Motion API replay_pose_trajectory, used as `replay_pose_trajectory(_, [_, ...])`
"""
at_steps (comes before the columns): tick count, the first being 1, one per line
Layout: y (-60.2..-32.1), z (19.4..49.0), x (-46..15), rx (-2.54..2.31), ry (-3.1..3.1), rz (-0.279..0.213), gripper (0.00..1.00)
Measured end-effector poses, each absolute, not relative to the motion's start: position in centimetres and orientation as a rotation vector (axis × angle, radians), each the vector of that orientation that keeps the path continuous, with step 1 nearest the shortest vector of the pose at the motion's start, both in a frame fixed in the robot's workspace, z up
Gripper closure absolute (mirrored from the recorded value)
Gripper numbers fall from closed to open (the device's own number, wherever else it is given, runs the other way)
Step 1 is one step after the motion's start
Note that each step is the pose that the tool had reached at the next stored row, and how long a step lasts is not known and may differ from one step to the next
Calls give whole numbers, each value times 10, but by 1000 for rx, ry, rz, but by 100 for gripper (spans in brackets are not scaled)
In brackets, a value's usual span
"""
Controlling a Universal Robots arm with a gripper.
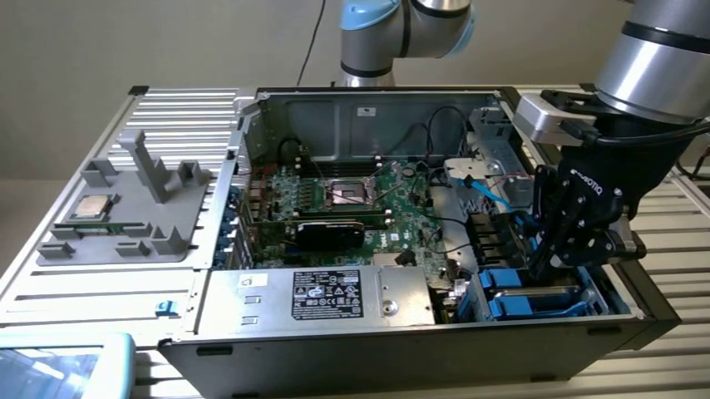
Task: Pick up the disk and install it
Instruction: 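Insert the first disk wire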
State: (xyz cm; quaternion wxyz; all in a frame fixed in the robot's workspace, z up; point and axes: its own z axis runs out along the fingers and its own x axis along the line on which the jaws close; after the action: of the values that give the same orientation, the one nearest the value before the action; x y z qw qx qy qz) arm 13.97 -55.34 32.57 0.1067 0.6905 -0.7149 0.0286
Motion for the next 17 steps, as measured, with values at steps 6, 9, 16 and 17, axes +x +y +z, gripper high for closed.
replay_pose_trajectory(6, [-553,326,140,2033,-2106,84,82])
replay_pose_trajectory(9, [-553,328,140,2032,-2106,84,75])
replay_pose_trajectory(16, [-553,341,140,2031,-2107,84,75])
replay_pose_trajectory(17, [-553,345,140,2031,-2107,85,75])
